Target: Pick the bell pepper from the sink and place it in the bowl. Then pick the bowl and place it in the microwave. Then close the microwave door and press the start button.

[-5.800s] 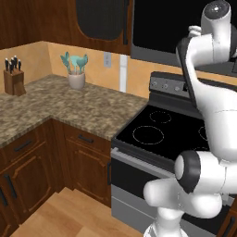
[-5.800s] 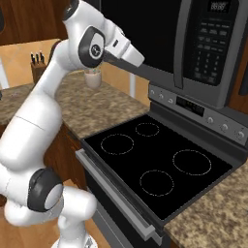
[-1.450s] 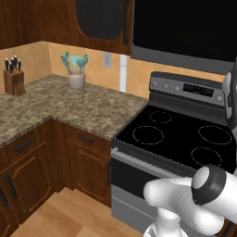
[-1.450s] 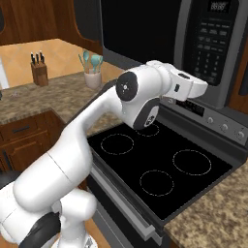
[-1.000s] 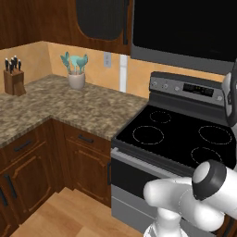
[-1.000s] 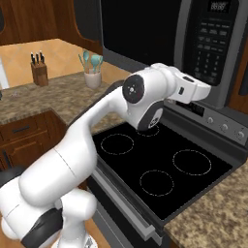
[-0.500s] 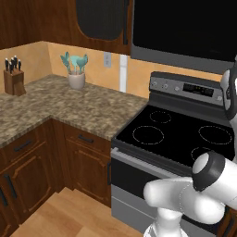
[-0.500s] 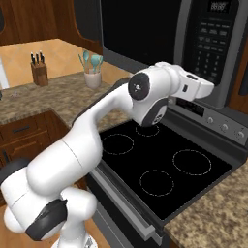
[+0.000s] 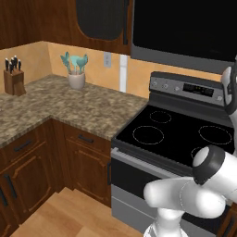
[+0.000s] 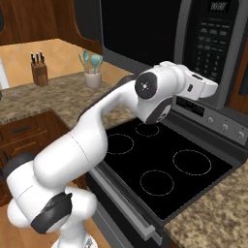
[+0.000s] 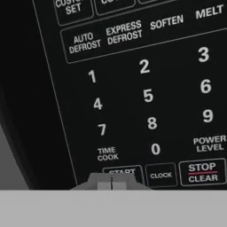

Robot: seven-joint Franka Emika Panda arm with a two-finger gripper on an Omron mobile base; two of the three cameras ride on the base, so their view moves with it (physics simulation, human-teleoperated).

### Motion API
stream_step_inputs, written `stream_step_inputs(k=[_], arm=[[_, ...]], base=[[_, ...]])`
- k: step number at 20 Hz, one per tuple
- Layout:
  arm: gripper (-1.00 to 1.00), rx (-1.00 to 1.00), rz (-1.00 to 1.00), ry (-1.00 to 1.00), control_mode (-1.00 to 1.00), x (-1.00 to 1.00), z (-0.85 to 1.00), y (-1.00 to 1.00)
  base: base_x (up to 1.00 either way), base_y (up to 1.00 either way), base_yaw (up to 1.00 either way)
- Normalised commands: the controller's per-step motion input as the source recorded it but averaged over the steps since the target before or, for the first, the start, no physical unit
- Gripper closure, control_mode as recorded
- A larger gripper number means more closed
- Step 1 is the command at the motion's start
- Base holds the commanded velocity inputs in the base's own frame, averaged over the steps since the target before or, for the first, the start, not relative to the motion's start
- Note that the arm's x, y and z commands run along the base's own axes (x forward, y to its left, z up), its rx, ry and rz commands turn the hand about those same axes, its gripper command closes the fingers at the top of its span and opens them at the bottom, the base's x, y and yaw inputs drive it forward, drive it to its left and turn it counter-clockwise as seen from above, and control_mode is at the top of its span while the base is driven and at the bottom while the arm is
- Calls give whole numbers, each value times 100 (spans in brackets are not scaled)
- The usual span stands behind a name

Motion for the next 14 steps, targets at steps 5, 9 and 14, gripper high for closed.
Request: stream_step_inputs(k=[5, 9, 14], arm=[[100, 3, 7, 0, -100, 41, -17, -22], [100, 1, 4, -2, -100, 8, -8, 27], [100, -5, 0, -8, -100, -28, 10, 66]], base=[[0, 0, 0], [0, 0, 0], [0, 0, 0]])
